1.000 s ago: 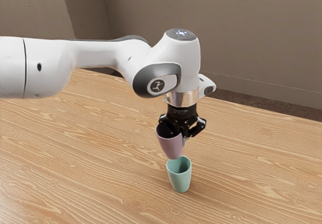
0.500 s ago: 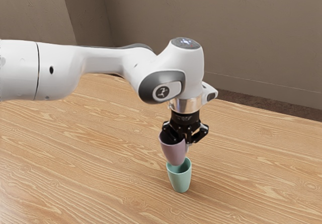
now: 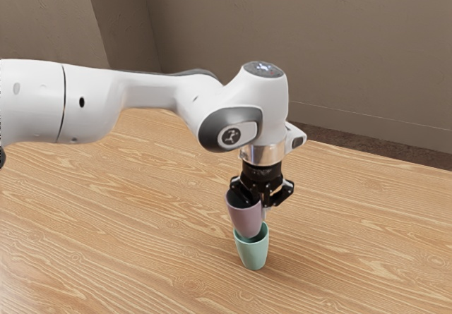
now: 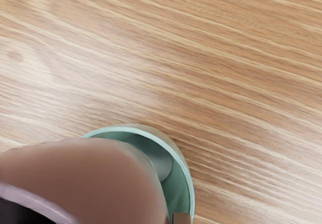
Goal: Place the left cup onto the right cup
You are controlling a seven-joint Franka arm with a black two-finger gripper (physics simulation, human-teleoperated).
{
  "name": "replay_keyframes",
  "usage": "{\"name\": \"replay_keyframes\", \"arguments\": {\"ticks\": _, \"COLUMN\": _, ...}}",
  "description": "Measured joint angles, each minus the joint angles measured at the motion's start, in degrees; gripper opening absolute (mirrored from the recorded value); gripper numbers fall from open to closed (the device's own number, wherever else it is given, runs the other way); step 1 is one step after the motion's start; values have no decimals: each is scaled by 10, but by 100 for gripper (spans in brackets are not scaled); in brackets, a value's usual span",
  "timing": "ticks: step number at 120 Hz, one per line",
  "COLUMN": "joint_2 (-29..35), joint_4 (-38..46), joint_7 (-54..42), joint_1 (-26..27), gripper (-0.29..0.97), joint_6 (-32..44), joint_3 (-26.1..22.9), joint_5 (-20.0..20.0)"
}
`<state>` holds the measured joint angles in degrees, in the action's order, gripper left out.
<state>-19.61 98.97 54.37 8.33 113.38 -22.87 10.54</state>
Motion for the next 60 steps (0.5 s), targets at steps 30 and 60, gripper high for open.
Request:
{"name": "replay_keyframes", "arguments": {"ticks": 30, "joint_2": -10, "joint_4": 0, "joint_7": 4, "joint_1": 0, "gripper": -11, "joint_6": 7, "joint_3": 0, "joint_5": 3}}
{"name": "replay_keyframes", "arguments": {"ticks": 60, "joint_2": -20, "joint_4": 0, "joint_7": 5, "joint_1": 0, "gripper": 2, "joint_6": 18, "joint_3": 0, "joint_5": 2}}
